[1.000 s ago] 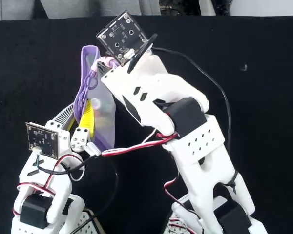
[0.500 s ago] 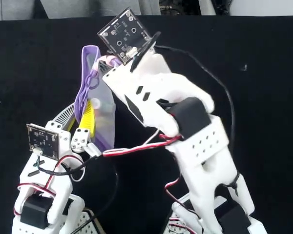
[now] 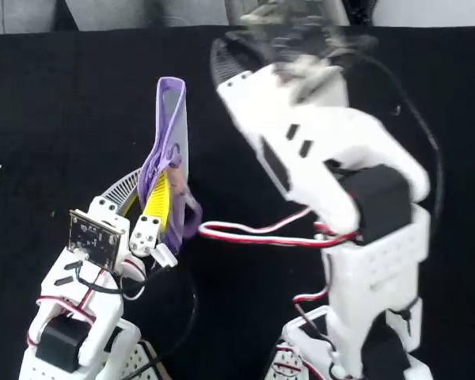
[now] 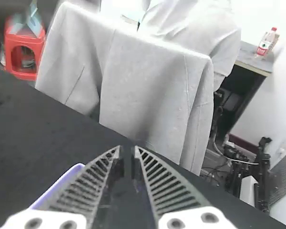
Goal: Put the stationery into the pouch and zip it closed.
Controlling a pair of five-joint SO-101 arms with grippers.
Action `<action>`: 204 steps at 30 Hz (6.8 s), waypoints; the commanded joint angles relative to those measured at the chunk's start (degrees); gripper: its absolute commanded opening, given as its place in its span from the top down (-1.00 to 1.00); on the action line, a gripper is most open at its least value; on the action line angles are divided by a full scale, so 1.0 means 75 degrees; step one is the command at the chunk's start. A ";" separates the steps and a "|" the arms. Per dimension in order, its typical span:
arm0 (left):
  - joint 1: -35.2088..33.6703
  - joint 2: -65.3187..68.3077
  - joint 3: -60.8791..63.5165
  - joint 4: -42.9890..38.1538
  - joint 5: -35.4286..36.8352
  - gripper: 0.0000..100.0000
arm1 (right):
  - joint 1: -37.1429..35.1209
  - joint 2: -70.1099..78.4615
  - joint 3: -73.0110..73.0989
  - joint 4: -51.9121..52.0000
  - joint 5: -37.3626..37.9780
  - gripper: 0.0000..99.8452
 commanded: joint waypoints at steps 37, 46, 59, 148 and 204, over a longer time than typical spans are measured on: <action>-0.0029 0.0035 0.0076 -0.0223 0.1278 0.94 | -0.1559 -0.4695 0.9067 -0.2848 -0.0797 0.57; 0.0123 0.0035 -0.0182 -0.0152 0.1289 0.94 | -0.2180 -0.4765 1.0168 -0.4267 -0.0785 0.57; -0.0229 0.0035 -0.0170 -0.0129 0.1289 0.94 | -0.2379 -0.4917 1.0321 -0.4923 -0.0715 0.57; 0.0674 -0.0047 -0.0908 0.1407 0.0598 0.94 | -0.1993 -0.5281 0.7273 -0.2262 0.1020 0.98; 0.0123 -0.0035 0.1471 -0.2168 0.0633 0.94 | -0.1934 -0.5281 0.7285 -0.2379 0.1043 0.98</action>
